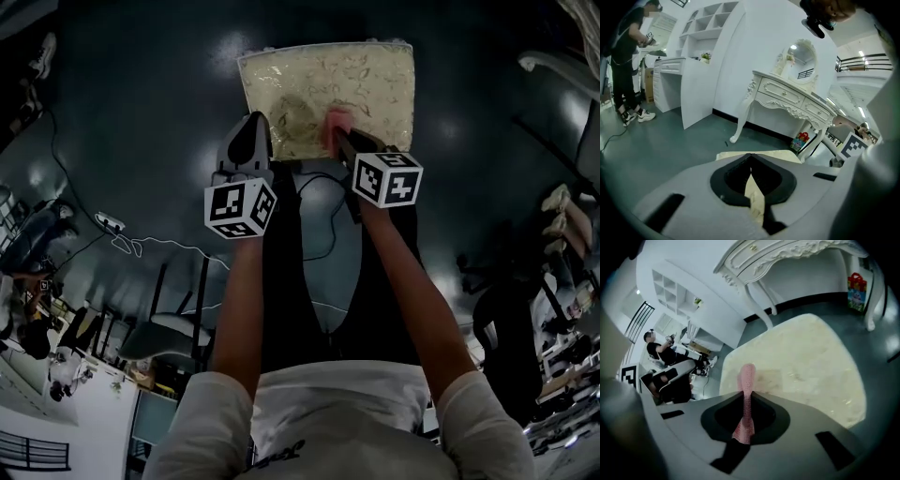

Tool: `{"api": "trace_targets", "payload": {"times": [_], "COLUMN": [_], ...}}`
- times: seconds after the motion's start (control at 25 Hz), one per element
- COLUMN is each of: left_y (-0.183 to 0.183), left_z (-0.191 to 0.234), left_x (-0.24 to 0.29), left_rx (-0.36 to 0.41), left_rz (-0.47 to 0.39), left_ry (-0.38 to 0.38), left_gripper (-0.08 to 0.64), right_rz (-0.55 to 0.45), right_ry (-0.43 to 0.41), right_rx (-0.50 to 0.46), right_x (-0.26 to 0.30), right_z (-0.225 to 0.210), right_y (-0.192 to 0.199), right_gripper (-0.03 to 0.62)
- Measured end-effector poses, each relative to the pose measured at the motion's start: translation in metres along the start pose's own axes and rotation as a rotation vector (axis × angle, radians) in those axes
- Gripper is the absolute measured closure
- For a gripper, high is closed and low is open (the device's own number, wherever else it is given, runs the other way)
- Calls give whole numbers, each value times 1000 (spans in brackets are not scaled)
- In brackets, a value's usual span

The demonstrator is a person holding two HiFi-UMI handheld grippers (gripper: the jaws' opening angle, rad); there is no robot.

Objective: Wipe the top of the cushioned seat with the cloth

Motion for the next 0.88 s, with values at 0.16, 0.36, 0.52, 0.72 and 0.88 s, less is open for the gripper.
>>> {"api": "trace_targets", "payload": {"times": [0.16, 0.36, 0.52, 0.72, 0.88], "left_y": [-4, -6, -5, 5, 13], "left_z": [36, 67, 73, 53, 21], "left_x": [-21, -43, -54, -52, -39], "left_rx": [4, 12, -3, -25, -34], "left_rz": [3, 12, 9, 10, 14], "left_ry": [-24, -47, -58, -48, -21], "left_gripper": [546, 546, 546, 546, 546], "right_rz": [103, 256, 295, 250, 212], "right_ry": [-101, -144, -114, -107, -79], "right_rx": [-61, -154, -142, -190, -193], "right_x": [54, 105, 114, 89, 64], "right_z": [66, 116, 112, 90, 58], "right_y": [31, 61, 70, 60, 49], "right_gripper": [565, 565, 565, 565, 565]}}
Point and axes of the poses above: the fingertips, and each gripper's own axes: x forward along the fingers, z to its left, y out of its underside, the point moved 6 cm from there along -x, backward along the fingers, and after that the axes turned 1 degree about -z, right-handed, at the moved point
